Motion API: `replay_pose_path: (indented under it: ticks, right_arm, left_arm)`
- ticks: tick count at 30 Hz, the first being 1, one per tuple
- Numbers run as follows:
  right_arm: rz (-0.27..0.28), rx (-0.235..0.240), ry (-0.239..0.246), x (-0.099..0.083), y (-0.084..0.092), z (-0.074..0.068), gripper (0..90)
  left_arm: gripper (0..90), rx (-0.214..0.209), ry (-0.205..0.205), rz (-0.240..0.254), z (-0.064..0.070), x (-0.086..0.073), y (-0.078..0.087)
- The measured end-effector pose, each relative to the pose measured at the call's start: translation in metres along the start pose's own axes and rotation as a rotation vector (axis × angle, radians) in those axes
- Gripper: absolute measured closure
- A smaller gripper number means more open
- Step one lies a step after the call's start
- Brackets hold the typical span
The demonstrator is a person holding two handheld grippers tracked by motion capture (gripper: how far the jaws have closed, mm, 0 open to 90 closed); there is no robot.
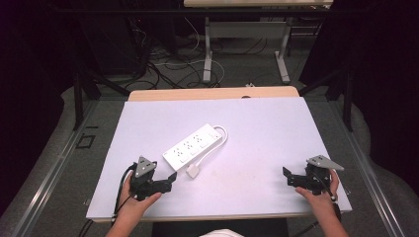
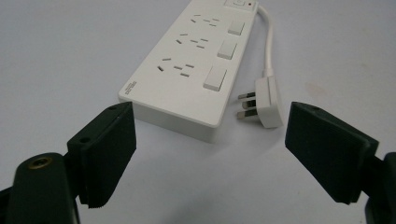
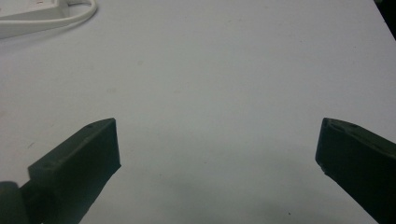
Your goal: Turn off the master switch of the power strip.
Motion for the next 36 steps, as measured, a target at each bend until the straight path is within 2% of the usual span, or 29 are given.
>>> replay_pose_path:
  ticks: [5, 9, 14, 20, 28, 31, 36]
  right_arm:
    - [-0.004, 0.007, -0.005, 0.0, 0.0, 0.0, 0.0]
    - [-0.012, 0.004, 0.001, 0.0, 0.001, 0.001, 0.0]
    - [-0.002, 0.008, -0.003, 0.0, 0.0, 0.001, 0.0]
    - [-0.003, 0.008, -0.005, -0.001, 0.0, 0.001, 0.0]
    - [-0.003, 0.009, -0.004, -0.001, -0.001, 0.002, 0.0]
    - [-0.003, 0.009, -0.005, -0.001, -0.001, 0.002, 0.0]
    - [-0.007, 0.011, -0.005, -0.001, -0.002, 0.001, 0.0]
  left_arm:
    - [23.6, 0.001, -0.014, 0.003, 0.001, 0.009, -0.002]
    - [27.5, -0.012, 0.001, 0.008, 0.003, 0.015, -0.002]
    - [31.9, -0.016, -0.029, 0.01, 0.005, 0.028, -0.005]
    - [34.8, -0.024, -0.037, 0.024, 0.006, 0.043, -0.006]
    - [37.3, -0.038, -0.016, 0.02, 0.005, 0.063, -0.008]
    - [38.3, -0.034, -0.026, 0.011, 0.004, 0.07, -0.009]
    - [40.5, -0.042, -0.002, 0.013, 0.005, 0.083, -0.014]
Point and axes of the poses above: each handheld gripper's, and its own axes: y roughly backward along the jaws, x roughly out of its top, z roughly to its right, the point moved 4 cm from there along -y, roughly forward along the jaws, and after that the axes turned 10 degrees about -y, right-handed, at the moved point
